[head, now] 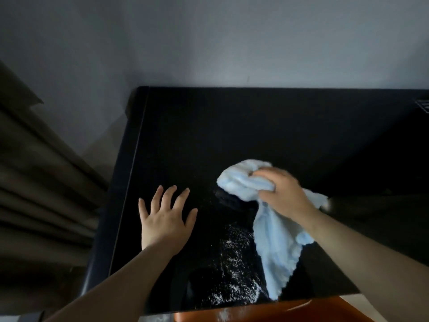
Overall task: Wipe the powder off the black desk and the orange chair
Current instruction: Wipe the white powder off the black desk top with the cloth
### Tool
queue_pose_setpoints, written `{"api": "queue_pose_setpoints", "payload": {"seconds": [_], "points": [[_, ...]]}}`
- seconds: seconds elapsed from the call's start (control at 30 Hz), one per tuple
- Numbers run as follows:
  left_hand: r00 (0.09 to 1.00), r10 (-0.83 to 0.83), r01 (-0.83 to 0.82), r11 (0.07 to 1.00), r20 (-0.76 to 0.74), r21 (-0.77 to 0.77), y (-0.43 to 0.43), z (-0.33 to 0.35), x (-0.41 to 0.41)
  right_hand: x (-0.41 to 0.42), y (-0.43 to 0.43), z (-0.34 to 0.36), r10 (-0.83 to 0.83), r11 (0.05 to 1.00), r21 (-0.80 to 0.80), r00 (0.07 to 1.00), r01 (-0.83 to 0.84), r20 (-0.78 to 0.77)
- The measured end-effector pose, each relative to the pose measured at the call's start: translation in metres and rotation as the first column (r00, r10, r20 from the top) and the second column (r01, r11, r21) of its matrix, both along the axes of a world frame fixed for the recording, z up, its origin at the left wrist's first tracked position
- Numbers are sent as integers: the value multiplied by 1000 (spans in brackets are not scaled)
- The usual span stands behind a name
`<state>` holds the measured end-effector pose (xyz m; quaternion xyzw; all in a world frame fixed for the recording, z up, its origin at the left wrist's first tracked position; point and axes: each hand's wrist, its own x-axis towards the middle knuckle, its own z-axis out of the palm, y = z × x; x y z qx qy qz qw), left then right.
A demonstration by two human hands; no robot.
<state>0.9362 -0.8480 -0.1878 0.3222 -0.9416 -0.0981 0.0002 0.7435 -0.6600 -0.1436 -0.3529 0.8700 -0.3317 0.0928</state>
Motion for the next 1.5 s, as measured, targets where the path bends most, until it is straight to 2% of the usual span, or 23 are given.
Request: {"api": "queue_pose_setpoints", "payload": {"seconds": [0.07, 0.13, 0.17, 0.23, 0.3, 0.37, 0.43, 0.5, 0.53, 0.6, 0.67, 0.73, 0.8, 0.9, 0.97, 1.0, 1.07, 1.13, 1.23, 1.3, 1.37, 1.4, 1.5], "points": [[1000, 4, -4, 1000, -14, -1, 0, 1, -1, -24, -4, 3, -187, 982, 17, 976, 190, -115], [999, 26, -26, 1000, -29, 0, 2, 3, -2, -39, -18, 5, -312, 899, 275, 939, 341, -145], [998, 44, -44, 999, -33, 3, 4, 3, -2, -41, -27, 4, -312, 848, 409, 942, 336, -125], [994, 105, -104, 994, -30, 20, 3, 2, -3, -34, -43, 1, -241, 813, 516, 963, 270, -125], [985, 171, -171, 985, -10, 39, 2, 1, -3, -17, -51, -2, -88, 857, 487, 980, 167, -181], [979, 203, -203, 978, 4, 52, 2, 2, -4, 0, -49, -5, 121, 893, 449, 971, -15, -208], [978, 210, -209, 976, -4, 58, 3, 4, -4, 12, -39, -3, 308, 896, 369, 944, -247, -117], [976, 214, -212, 975, -26, 63, 3, 6, -4, 9, -29, 8, 383, 897, 227, 923, -379, 26], [976, 215, -213, 975, -35, 65, 3, 6, -4, 0, -28, 11, 354, 922, 162, 935, -352, 19], [975, 216, -213, 975, -46, 67, 2, 5, -4, -24, -32, 16, 158, 983, 105, 985, -150, -69], [972, 226, -220, 973, -71, 74, 1, 6, -4, -43, -44, 18, 4, 965, 263, 997, 18, -83], [963, 249, -241, 967, -103, 85, -1, 8, -5, -50, -59, 12, -50, 868, 495, 999, 48, -9], [959, 257, -250, 966, -120, 71, -5, 9, -5, -47, -74, 5, -77, 818, 572, 997, 67, -8], [974, 208, -206, 978, -88, 35, -13, 8, -4, -24, -83, 1, 5, 845, 529, 988, 78, -155], [983, 175, -174, 985, -64, 16, -16, 8, -5, -4, -76, 0, 153, 897, 442, 957, -31, -245], [984, 169, -169, 986, -60, 11, -17, 7, -5, 4, -70, 0, 240, 908, 397, 944, -136, -226], [983, 173, -173, 985, -69, 9, -15, 8, -6, 11, -59, 6, 382, 870, 362, 922, -334, -68], [979, 183, -182, 983, -89, 21, -15, 10, -6, 2, -63, 15, 327, 888, 335, 945, -317, 26], [973, 213, -210, 977, -84, 39, -16, 10, -7, -24, -90, 19, 45, 984, 178, 996, -31, -78], [972, 224, -221, 974, -75, 42, -17, 9, -7, -33, -110, 15, 2, 954, 300, 996, 26, -92], [971, 228, -225, 973, -73, 48, -18, 8, -7, -34, -126, 9, 46, 858, 513, 994, 10, -96], [971, 227, -224, 973, -75, 49, -19, 7, -7, -29, -134, 6, 78, 830, 558, 991, -4, -108], [969, 228, -223, 973, -91, 62, -19, 8, -7, 1, -144, 3, 193, 854, 516, 960, -63, -203]]}}
